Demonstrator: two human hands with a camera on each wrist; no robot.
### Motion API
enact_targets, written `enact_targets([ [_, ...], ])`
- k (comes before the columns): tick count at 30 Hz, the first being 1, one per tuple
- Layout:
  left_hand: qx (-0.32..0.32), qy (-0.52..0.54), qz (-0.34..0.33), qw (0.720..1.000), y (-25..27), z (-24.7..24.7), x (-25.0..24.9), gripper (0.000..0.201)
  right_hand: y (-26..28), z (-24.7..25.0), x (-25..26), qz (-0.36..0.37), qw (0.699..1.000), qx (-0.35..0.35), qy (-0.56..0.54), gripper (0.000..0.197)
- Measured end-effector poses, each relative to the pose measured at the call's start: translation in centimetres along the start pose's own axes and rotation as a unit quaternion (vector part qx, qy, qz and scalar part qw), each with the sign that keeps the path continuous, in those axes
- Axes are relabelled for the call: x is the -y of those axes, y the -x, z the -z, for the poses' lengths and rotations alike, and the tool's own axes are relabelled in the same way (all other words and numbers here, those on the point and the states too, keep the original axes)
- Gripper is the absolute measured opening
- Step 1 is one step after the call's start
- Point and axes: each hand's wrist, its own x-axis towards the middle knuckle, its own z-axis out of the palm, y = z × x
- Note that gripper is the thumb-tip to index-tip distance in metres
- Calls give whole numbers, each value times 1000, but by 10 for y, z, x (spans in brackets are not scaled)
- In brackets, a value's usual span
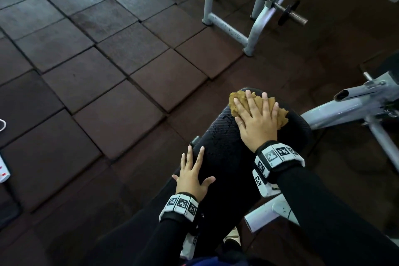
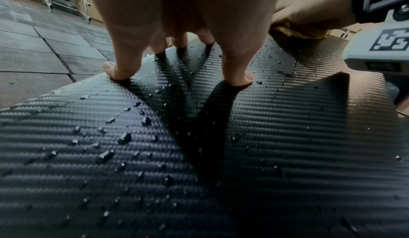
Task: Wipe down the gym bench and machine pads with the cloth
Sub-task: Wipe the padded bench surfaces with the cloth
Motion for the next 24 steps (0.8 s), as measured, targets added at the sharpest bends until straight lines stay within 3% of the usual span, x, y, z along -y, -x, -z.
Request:
enact_targets([
  [2,-1,2,0,1000,0,0,0,97,2,-1,11,27,999,24,7,49],
  [6,-6,2,2,1000,0,-1,1,98,37,-11,27,172,984,42,31,57],
  [8,-6,1,2,1000,0,-1,2,98,60,-14,21,201,977,52,44,61],
  [12,-3,8,1,1000,-1,-1,2,99,66,-1,-15,128,989,39,67,64],
  [18,0,13,3,1000,0,0,0,98,-11,28,-41,-58,997,50,24,48],
  [21,1,12,3,1000,1,1,-1,97,-31,21,-14,-54,997,56,25,45],
  [24,-1,8,4,1000,2,2,-2,98,-15,7,16,24,997,75,20,50],
])
